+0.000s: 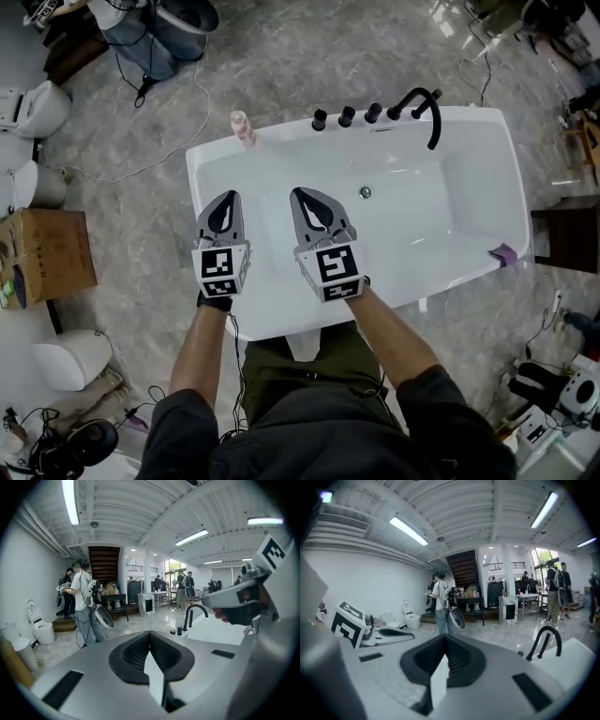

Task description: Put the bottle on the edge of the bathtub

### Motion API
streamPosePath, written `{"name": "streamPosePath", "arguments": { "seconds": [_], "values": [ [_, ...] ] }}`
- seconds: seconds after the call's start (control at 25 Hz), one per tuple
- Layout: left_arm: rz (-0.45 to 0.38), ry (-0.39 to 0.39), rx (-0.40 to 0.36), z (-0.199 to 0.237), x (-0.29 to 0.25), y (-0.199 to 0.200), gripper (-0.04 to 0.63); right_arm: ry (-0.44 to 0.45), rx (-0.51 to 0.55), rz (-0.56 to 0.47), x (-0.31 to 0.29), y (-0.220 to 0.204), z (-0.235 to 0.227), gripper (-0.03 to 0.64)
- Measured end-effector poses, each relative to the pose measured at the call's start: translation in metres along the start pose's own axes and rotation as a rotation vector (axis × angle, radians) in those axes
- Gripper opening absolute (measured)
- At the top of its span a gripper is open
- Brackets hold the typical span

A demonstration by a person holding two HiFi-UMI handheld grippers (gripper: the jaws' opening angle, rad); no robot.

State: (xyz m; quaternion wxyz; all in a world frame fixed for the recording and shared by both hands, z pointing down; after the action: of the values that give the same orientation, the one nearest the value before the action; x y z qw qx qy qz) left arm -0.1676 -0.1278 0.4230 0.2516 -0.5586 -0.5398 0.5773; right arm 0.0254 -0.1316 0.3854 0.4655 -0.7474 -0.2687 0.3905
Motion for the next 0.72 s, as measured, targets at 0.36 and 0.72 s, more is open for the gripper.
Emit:
{"name": "streamPosePath", "arguments": {
  "seconds": [0.36,0.72],
  "values": [
    [-0.038,-0.005,0.021,-0.019,0.075,0.052,0.002,0.011,0.012,-0.028,0.065,0.036,0.030,0.002],
    [-0.092,-0.036,-0.013,-0.024,0.127,0.095,0.002,0.015,0.052,-0.066,0.117,0.061,0.056,0.002]
  ]
}}
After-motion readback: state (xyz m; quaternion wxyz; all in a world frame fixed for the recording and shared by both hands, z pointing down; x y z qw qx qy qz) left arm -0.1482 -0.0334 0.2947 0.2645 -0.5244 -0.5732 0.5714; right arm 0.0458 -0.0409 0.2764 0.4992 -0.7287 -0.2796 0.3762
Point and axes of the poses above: the fingertips, and each gripper's own axes: x backward along the fingers, z to its left, y out of its top, the point moved 9 cm from there along x, backward along the fingers, and after that the axes turned 10 degrees about -x, right-handed, at the moved point
